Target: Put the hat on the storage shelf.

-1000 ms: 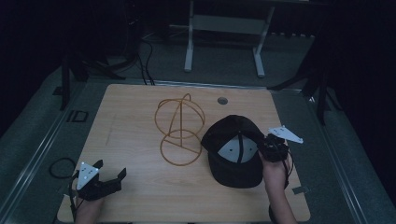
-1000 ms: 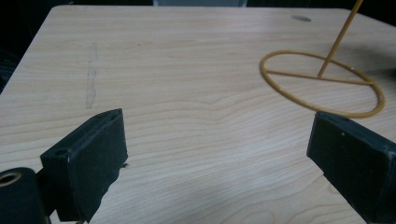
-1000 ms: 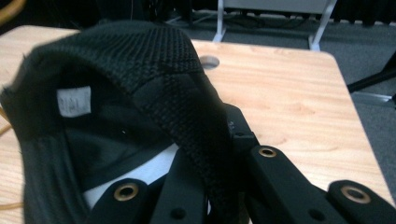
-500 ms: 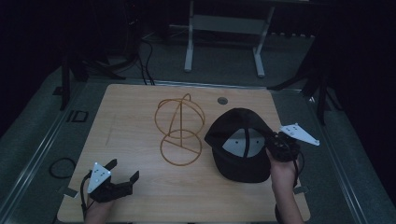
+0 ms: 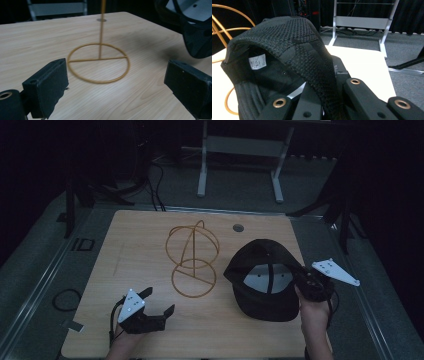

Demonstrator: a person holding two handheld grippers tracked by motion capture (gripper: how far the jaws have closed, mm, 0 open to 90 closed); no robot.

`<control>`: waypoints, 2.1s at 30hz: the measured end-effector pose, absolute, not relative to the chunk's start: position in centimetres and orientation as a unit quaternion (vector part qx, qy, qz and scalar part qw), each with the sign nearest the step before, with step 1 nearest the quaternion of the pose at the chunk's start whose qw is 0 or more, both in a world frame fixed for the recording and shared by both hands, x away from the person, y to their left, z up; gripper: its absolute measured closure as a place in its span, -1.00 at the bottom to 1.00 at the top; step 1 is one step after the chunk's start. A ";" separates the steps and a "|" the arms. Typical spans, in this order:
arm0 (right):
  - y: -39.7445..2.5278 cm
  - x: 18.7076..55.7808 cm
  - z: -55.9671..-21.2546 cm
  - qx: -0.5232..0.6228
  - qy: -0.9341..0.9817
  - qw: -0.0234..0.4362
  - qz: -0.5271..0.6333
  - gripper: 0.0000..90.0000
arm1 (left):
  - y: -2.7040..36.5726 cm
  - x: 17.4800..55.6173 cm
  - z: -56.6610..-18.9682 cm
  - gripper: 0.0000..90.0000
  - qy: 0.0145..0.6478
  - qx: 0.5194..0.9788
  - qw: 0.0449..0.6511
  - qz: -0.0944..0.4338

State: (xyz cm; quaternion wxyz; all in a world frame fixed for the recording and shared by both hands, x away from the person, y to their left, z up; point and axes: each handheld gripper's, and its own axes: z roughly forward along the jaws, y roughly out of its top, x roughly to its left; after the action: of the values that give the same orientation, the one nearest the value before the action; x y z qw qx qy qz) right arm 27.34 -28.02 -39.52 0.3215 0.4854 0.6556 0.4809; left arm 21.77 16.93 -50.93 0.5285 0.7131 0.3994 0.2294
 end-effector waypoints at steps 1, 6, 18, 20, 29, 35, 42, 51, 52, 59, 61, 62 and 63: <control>-28.1 27.2 -39.5 0.484 0.656 0.321 0.482 0.97 | 16.6 21.9 -50.8 -0.87 0.396 0.716 0.528 0.228; -28.1 26.5 -39.7 0.481 0.656 0.317 0.487 0.97 | 15.1 22.4 -50.3 -0.87 0.382 0.726 0.525 0.225; -27.2 25.7 -40.8 0.470 0.670 0.304 0.488 0.97 | 11.9 23.1 -48.7 -0.82 0.347 0.744 0.528 0.217; -26.9 25.5 -40.9 0.467 0.671 0.301 0.490 0.97 | 11.3 23.2 -48.4 -0.77 0.339 0.745 0.532 0.216; -25.4 24.8 -41.1 0.448 0.684 0.288 0.498 0.97 | 8.4 24.4 -47.3 -0.70 0.312 0.758 0.533 0.212; -25.1 24.2 -40.9 0.436 0.689 0.285 0.505 0.97 | 7.0 25.3 -47.1 -0.65 0.311 0.762 0.535 0.189; -24.7 23.5 -40.3 0.423 0.690 0.283 0.515 0.97 | 5.9 26.2 -46.4 -0.47 0.307 0.763 0.537 0.188; -24.4 23.1 -40.2 0.415 0.692 0.283 0.519 0.97 | 5.0 26.7 -45.6 0.00 0.307 0.760 0.540 0.190; -24.4 23.1 -40.2 0.414 0.692 0.284 0.519 0.97 | 5.0 26.7 -45.5 0.09 0.306 0.761 0.539 0.192; -24.4 23.0 -40.4 0.416 0.695 0.283 0.515 0.97 | 4.7 26.7 -44.7 0.80 0.317 0.751 0.542 0.205; -24.3 23.0 -40.4 0.415 0.696 0.284 0.514 0.97 | 4.5 26.7 -44.2 0.92 0.313 0.758 0.537 0.200; -24.3 23.1 -40.5 0.414 0.695 0.284 0.514 0.97 | 4.3 26.7 -44.0 0.93 0.305 0.764 0.530 0.203; -24.4 23.0 -40.5 0.414 0.695 0.285 0.514 0.97 | 4.1 26.5 -43.8 0.94 0.299 0.766 0.529 0.210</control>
State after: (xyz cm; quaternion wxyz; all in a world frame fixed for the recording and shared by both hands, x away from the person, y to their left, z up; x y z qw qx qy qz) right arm 23.03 -24.37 -40.49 0.2851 0.4143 0.6952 0.5135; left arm 26.54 4.14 -43.84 0.5290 0.7659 0.2988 0.2105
